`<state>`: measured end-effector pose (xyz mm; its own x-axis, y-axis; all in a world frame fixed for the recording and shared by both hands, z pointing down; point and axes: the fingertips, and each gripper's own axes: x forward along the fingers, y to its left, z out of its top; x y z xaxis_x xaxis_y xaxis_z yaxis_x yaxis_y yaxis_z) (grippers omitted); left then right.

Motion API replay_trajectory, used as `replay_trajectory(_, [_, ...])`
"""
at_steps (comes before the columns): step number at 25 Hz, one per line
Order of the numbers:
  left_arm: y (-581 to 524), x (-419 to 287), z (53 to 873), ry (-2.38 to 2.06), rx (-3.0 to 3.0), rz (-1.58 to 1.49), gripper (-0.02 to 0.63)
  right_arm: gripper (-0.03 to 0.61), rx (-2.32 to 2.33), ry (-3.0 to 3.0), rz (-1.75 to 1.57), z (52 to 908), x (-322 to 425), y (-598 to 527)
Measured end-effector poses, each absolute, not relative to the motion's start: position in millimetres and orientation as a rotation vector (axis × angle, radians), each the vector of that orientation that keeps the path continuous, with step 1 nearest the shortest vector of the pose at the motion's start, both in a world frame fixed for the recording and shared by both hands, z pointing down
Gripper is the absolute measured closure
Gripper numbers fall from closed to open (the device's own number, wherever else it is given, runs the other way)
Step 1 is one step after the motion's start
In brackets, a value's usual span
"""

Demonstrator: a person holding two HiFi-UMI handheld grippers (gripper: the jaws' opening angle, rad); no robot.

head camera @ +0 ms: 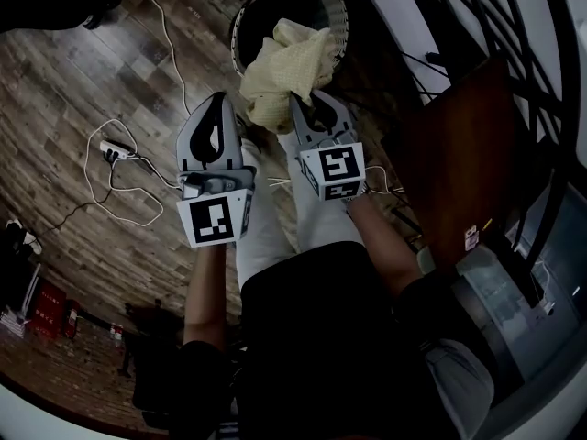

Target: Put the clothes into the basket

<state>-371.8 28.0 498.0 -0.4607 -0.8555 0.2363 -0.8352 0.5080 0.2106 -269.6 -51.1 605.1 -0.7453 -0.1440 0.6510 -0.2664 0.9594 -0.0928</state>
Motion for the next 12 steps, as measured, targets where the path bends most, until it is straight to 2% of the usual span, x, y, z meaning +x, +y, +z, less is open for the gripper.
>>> replay_trajectory(12, [48.2,-403.8,572.6,-2.410,1.340,-0.123,0.603,0.508,0.358,-2.344,0.360,702.9,-319.9,-36.6])
